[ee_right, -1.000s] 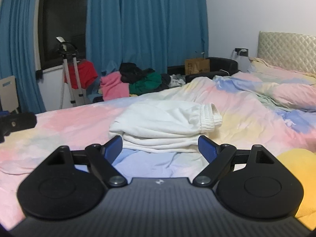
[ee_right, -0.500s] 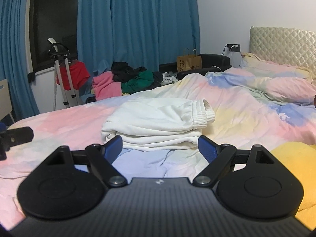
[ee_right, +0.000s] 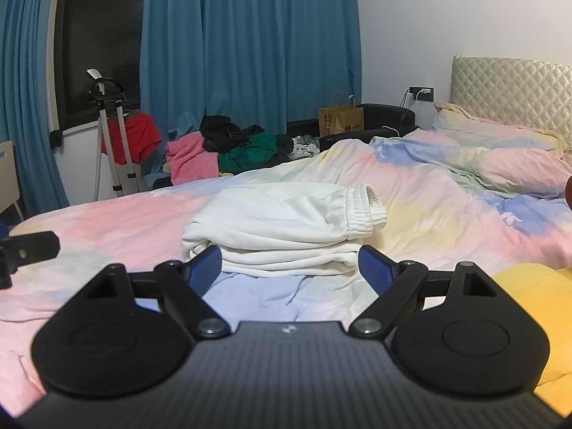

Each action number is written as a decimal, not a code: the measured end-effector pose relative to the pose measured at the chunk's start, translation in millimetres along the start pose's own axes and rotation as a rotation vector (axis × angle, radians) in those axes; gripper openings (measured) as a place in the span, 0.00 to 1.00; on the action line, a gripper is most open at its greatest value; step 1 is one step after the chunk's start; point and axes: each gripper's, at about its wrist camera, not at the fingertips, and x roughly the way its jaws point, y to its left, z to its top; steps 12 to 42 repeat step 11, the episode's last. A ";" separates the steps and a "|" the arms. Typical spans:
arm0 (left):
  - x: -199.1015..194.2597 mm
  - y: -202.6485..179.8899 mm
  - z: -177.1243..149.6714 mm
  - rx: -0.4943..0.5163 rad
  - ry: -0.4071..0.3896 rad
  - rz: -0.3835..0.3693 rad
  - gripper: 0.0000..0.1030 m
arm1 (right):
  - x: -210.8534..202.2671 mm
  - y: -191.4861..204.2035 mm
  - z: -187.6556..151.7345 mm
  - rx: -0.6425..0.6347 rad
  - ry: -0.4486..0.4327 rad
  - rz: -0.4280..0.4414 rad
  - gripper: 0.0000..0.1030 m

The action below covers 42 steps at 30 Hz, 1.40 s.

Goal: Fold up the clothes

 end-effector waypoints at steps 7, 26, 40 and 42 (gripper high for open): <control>-0.6 -0.6 0.8 0.003 -0.001 0.003 1.00 | -0.8 0.7 -0.3 0.001 0.001 -0.003 0.83; -1.5 0.0 0.9 -0.002 -0.003 0.007 1.00 | -1.2 0.8 -0.5 0.003 0.002 -0.003 0.83; -1.5 0.0 0.9 -0.002 -0.003 0.007 1.00 | -1.2 0.8 -0.5 0.003 0.002 -0.003 0.83; -1.5 0.0 0.9 -0.002 -0.003 0.007 1.00 | -1.2 0.8 -0.5 0.003 0.002 -0.003 0.83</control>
